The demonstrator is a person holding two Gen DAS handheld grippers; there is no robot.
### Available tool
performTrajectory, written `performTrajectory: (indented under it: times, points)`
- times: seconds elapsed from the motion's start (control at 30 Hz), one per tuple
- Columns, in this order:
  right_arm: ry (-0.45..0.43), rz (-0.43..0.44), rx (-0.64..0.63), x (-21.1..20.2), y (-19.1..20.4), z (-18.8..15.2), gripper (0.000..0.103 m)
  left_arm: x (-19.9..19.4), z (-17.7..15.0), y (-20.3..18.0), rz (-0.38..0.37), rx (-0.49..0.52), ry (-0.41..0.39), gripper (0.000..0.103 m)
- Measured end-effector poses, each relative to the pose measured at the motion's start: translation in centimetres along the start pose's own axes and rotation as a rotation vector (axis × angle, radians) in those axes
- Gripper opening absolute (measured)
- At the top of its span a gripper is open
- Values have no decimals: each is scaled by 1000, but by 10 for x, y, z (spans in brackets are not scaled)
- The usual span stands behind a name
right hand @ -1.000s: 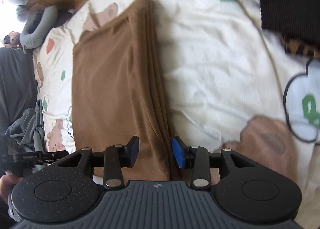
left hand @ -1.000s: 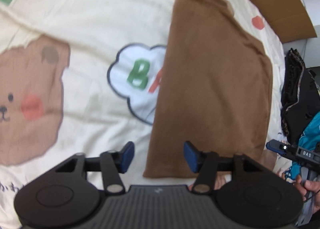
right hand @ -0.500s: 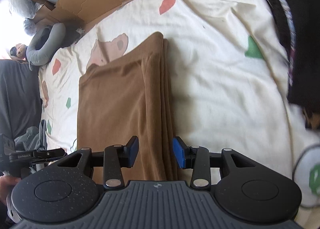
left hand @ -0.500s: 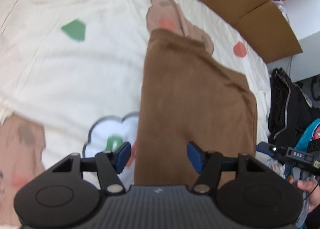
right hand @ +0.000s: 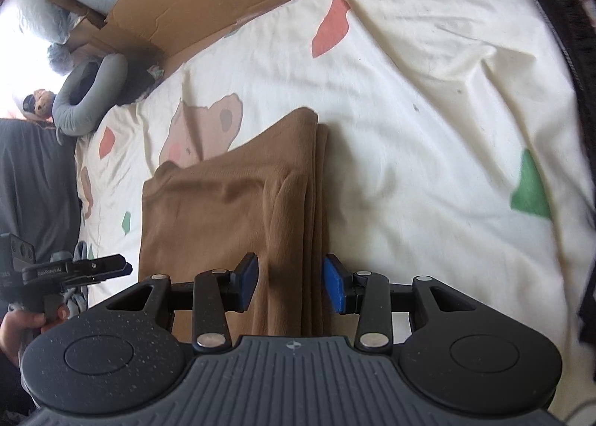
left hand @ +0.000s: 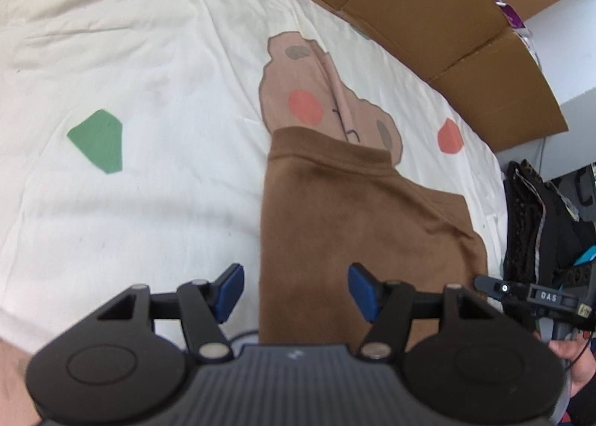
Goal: Fold clothes
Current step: 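Open both tools and withdraw from the folded shirt, then grasp one end of the folded brown shirt with the left tool while the right tool grasps its side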
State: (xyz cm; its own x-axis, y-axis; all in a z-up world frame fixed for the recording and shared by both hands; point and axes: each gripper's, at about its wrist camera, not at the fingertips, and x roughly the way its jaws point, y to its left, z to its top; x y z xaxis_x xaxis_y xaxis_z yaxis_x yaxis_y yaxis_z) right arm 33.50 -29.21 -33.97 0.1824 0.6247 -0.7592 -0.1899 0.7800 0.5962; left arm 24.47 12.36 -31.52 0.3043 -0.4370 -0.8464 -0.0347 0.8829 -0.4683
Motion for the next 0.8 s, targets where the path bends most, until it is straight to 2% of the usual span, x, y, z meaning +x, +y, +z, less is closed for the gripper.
performTrajectory:
  times: [0.17,0.6,0.8]
  points:
    - [-8,48,76,12,-14,7,45,12,5,12,-46,-18,-2,64]
    - [36,182,117,40,-35,24,44,34,18,28,-187,-84,-13,61]
    - [79,184,92,48,-28,34,44,39,22,35,-240,-124,-12,61]
